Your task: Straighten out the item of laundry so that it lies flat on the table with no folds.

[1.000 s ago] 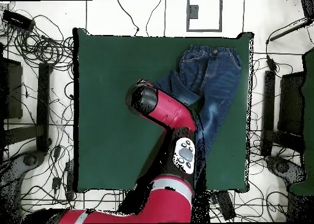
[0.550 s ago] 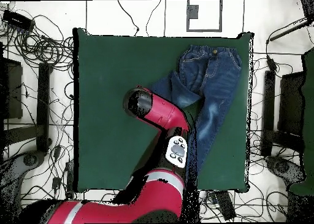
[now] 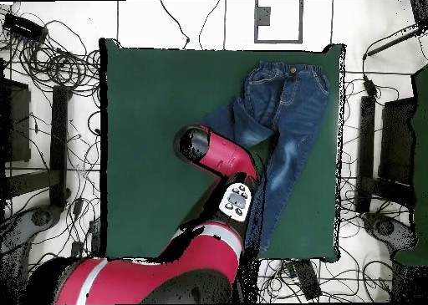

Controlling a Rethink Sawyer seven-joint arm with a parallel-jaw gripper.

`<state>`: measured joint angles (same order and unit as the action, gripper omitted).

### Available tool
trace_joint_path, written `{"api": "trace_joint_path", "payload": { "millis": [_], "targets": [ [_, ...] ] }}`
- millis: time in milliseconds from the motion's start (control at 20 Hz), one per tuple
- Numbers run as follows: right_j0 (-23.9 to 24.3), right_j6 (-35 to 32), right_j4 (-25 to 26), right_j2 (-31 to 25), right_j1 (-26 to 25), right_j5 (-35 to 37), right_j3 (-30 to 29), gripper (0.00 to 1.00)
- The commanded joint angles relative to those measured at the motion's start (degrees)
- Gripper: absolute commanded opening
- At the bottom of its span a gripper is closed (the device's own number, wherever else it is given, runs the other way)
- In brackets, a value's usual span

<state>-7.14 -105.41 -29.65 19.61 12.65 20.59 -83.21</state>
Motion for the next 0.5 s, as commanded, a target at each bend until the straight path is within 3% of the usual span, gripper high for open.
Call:
{"api": "trace_joint_path", "payload": {
  "millis": [50,500],
  "targets": [
    [0.13,-10.85,-0.07,-4.87,-1.72,3.70,1.60,1.00],
    [3.71,-9.43,-1.01,-11.02,-1.14,-0.78,-0.46,1.00]
  ]
}}
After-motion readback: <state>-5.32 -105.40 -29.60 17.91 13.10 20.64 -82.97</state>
